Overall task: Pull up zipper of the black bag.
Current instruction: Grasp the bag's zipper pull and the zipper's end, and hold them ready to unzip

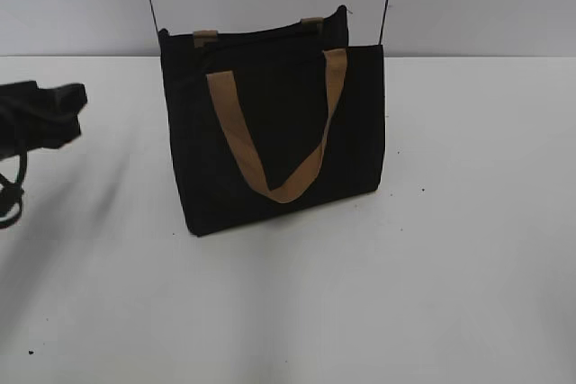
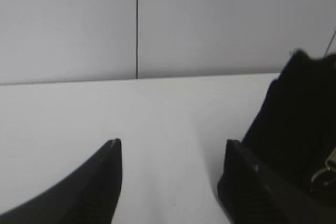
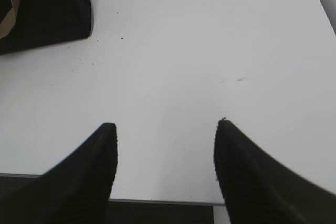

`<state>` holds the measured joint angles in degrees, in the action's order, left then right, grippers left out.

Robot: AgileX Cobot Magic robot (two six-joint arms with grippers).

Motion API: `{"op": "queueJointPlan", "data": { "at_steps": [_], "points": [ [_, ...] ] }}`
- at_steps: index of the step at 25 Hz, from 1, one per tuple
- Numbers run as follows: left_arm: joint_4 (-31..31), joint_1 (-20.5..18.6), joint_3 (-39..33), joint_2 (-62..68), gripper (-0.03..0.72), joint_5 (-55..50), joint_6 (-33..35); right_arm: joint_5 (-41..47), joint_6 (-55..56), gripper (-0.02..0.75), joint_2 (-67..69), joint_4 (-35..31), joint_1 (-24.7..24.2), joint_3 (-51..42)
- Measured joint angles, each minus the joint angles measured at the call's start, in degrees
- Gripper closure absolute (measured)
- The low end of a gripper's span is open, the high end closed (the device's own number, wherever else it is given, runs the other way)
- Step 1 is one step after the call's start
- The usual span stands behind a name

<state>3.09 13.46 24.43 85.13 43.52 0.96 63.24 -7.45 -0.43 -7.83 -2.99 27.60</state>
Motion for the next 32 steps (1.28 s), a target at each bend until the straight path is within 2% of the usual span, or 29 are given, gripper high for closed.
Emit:
{"op": "queueJointPlan", "data": {
  "at_steps": [6, 17, 20, 32],
  "points": [
    [-5.36, 0.2, -0.06, 12.2, 0.216, 9.67, -5.19, 0.0, 0.0, 0.288, 0.0, 0.0, 0.0, 0.0],
    [-19.82, 0.31, 0.43, 25.57, 0.216, 24.33, -5.58, 0.0, 0.0, 0.288, 0.0, 0.0, 0.0, 0.0],
    [-22.83, 0.31, 2.42, 29.22, 0.216, 25.17, -5.58, 0.0, 0.0, 0.288, 0.0, 0.0, 0.0, 0.0],
    [-27.27, 0.31, 9.42, 32.69, 0.216, 25.66, -7.09, 0.0, 0.0, 0.288, 0.0, 0.0, 0.0, 0.0]
  ]
}}
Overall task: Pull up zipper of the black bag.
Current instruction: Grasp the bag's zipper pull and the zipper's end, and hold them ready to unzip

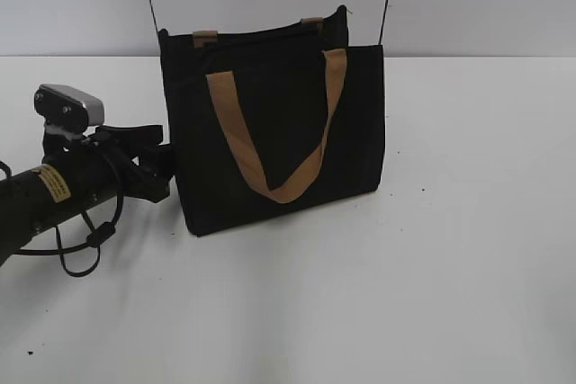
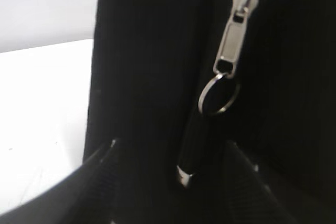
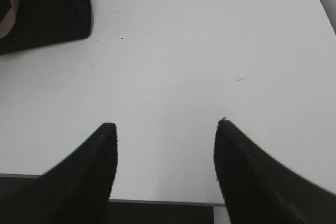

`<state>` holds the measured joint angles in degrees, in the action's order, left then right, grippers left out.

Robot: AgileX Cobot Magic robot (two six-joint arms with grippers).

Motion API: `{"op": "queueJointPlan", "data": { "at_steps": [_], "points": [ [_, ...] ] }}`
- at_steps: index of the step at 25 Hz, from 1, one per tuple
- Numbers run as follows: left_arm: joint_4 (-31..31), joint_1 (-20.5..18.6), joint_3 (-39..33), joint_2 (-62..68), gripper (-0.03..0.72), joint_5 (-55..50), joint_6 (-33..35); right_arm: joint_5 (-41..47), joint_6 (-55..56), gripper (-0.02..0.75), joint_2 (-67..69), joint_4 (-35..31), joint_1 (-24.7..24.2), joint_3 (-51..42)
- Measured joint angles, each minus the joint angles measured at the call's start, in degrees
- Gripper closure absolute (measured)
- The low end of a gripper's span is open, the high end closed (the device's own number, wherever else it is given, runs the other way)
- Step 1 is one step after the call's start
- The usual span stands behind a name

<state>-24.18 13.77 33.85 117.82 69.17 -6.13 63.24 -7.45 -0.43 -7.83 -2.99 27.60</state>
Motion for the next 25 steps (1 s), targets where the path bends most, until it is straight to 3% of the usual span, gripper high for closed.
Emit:
{"op": "queueJointPlan", "data": {
  "at_steps": [15, 25],
  "points": [
    [-0.17, 1.43, 3.93, 4.41, 0.23, 0.0, -0.53, 0.0, 0.0, 0.288, 0.0, 0.0, 0.0, 0.0],
    [-0.03, 1.43, 4.94, 4.41, 0.425, -0.86, -0.52, 0.0, 0.0, 0.288, 0.0, 0.0, 0.0, 0.0]
  ]
}}
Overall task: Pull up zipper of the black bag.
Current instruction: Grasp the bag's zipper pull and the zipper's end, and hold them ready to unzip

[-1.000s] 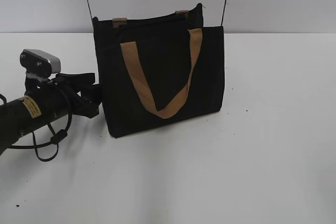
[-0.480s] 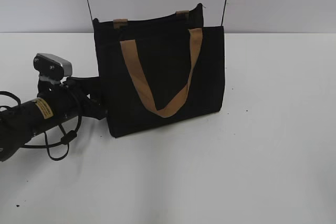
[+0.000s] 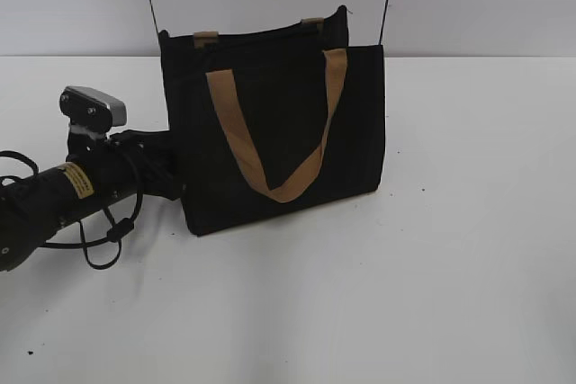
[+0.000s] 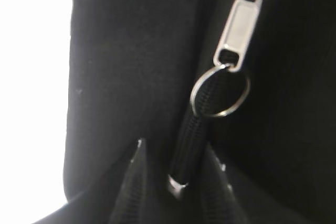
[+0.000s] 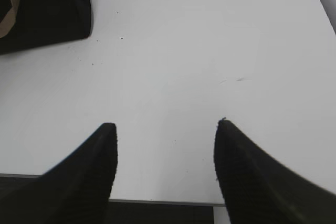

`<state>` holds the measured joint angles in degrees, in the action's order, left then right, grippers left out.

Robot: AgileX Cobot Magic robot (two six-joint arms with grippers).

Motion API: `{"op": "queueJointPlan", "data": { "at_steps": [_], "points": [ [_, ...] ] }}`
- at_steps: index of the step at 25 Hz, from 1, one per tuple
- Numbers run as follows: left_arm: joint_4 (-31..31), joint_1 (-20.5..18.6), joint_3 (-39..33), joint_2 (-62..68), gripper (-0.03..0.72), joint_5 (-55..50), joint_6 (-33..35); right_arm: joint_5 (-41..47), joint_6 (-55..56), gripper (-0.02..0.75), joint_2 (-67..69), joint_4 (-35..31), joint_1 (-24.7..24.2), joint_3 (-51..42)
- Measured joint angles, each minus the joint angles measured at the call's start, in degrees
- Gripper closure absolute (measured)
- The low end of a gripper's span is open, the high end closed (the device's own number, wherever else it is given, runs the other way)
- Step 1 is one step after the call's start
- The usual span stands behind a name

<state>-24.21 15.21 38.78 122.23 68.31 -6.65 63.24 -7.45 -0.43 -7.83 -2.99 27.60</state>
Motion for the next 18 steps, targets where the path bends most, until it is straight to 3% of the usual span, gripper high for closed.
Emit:
{"op": "queueJointPlan", "data": {
  "at_steps": [7, 11, 18],
  "points": [
    [1.83, 0.07, 0.0, 0.0, 0.535, -0.04, 0.0, 0.0, 0.0, 0.288, 0.0, 0.0, 0.0, 0.0],
    [1.98, 0.07, 0.0, 0.0, 0.637, -0.04, -0.07, 0.0, 0.0, 0.288, 0.0, 0.0, 0.0, 0.0],
    [1.98, 0.07, -1.1, -0.94, 0.654, -0.2, -0.18, 0.0, 0.0, 0.288, 0.0, 0.0, 0.0, 0.0]
  ]
}}
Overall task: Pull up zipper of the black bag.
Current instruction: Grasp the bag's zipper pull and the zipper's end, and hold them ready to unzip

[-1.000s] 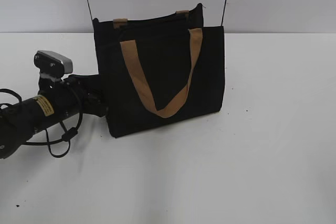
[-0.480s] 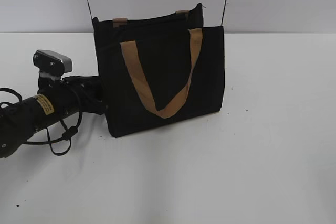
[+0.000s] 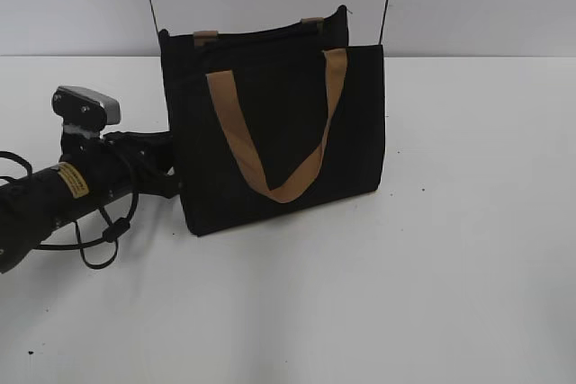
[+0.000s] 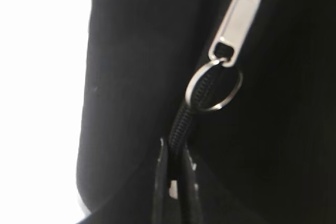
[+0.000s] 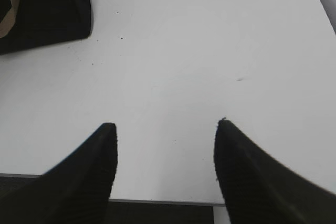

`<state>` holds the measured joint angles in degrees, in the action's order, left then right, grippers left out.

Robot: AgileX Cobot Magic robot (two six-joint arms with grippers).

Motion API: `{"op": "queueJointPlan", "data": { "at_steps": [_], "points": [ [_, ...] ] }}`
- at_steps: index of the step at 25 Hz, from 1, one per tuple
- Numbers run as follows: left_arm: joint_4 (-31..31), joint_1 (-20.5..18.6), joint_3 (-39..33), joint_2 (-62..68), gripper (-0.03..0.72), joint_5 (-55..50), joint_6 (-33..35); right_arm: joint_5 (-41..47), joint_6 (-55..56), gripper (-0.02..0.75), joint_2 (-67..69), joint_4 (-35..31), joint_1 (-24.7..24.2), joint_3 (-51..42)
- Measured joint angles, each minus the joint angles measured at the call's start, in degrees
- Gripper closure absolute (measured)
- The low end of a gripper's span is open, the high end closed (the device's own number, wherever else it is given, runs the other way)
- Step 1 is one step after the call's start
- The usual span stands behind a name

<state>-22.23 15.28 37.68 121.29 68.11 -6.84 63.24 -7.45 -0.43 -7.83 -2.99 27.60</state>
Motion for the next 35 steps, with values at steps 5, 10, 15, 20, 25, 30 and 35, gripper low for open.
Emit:
{"op": "queueJointPlan", "data": {
  "at_steps": [5, 10, 15, 20, 25, 30, 35],
  "points": [
    [0.0, 0.0, -3.44, -5.12, 0.654, -0.15, 0.0, 0.0, 0.0, 0.288, 0.0, 0.0, 0.0, 0.0],
    [0.48, 0.0, -5.47, -10.37, 0.654, -1.57, 0.0, 0.0, 0.0, 0.288, 0.0, 0.0, 0.0, 0.0],
    [0.48, 0.0, -5.8, -16.83, 0.655, -7.25, 0.0, 0.0, 0.0, 0.288, 0.0, 0.0, 0.0, 0.0],
    [0.42, 0.0, -5.85, -23.28, 0.655, -13.83, 0.0, 0.0, 0.0, 0.288, 0.0, 0.0, 0.0, 0.0],
    [0.42, 0.0, -5.85, -28.15, 0.655, -19.19, 0.0, 0.0, 0.0, 0.288, 0.0, -0.18, 0.0, 0.0],
    [0.31, 0.0, -5.85, -32.18, 0.655, -22.87, 0.0, -0.18, 0.0, 0.288, 0.0, -3.39, 0.0, 0.0],
    [-0.61, 0.0, -5.85, -33.45, 0.655, -24.52, 0.0, -3.8, -4.28, 0.288, 5.06, -15.02, 0.0, 0.68]
  ]
}}
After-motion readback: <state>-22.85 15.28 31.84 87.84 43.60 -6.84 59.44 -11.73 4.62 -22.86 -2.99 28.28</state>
